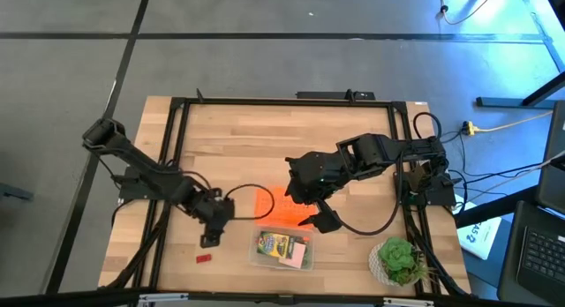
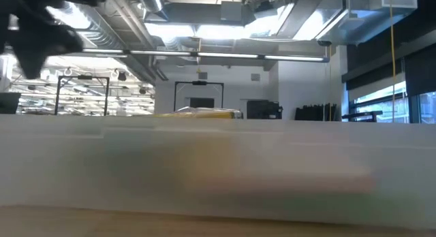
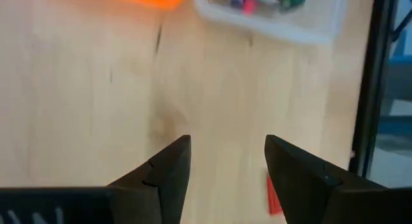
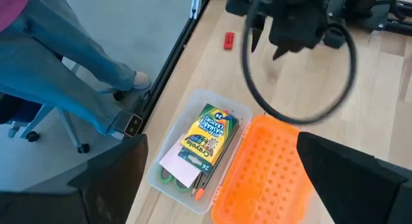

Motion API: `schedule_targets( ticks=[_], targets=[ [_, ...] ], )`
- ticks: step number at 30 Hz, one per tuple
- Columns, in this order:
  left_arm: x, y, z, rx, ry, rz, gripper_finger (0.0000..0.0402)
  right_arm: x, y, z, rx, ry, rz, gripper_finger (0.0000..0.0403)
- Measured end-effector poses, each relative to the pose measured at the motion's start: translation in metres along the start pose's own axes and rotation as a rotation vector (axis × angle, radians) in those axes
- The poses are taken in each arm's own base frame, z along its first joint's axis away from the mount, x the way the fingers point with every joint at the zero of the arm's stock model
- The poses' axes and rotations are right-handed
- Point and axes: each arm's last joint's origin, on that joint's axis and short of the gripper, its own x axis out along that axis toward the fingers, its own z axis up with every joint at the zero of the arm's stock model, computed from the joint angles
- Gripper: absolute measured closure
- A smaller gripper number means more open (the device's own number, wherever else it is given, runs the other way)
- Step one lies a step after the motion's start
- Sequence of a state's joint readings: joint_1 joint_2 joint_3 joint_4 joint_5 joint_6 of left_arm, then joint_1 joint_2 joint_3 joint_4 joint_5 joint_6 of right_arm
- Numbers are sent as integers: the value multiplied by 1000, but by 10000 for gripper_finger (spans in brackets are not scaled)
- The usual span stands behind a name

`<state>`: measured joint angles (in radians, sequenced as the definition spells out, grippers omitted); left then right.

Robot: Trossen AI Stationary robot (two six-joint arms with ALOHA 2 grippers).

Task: Pack school essentials
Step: Put the red eraser into the orange supply box

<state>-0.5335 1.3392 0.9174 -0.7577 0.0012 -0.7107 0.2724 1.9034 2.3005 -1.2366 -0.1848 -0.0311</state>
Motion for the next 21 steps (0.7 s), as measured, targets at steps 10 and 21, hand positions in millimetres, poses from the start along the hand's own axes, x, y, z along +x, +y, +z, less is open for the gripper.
schedule_targets(
  ticks=[10, 21],
  targets=[
    [-1, -23, -30, -59, 44, 17, 210, 0, 0, 0, 0, 1, 0, 4],
    [2, -54, -67, 45, -9, 40, 210, 0, 0, 0, 0, 1, 0, 4]
  ],
)
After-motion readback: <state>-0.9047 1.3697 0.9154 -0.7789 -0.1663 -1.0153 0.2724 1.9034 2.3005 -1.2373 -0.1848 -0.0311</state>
